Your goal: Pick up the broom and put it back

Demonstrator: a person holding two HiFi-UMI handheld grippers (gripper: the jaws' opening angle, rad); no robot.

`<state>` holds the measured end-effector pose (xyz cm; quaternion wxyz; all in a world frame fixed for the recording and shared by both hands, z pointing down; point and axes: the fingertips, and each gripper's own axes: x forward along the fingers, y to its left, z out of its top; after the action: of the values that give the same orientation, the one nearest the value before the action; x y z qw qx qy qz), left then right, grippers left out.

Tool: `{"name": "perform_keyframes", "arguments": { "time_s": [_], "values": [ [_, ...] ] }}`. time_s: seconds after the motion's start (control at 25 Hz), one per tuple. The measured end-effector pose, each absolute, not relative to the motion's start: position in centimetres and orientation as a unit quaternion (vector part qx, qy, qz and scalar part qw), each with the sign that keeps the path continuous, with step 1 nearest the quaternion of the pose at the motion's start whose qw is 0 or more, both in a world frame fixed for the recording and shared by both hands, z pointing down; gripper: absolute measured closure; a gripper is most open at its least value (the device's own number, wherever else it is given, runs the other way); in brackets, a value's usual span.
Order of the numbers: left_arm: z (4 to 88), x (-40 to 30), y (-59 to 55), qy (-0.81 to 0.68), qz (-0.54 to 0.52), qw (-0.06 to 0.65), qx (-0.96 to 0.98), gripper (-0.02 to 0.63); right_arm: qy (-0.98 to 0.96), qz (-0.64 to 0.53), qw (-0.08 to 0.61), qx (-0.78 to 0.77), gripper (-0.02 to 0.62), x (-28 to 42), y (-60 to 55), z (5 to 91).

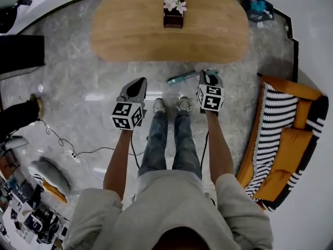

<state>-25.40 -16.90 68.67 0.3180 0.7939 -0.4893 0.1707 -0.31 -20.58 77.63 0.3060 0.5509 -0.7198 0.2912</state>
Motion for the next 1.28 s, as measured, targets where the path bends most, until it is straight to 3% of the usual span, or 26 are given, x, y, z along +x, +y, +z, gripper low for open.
{"name": "perform_keyframes", "arguments": {
  "time_s": [1.28],
  "values": [
    [70.6,-26.2,-16.8,-0.498,0.180,0.327,0.783,0.603,-0.733,0.293,0.326,0.520,0.499,1.1,-30.1,82.3]
  ]
}}
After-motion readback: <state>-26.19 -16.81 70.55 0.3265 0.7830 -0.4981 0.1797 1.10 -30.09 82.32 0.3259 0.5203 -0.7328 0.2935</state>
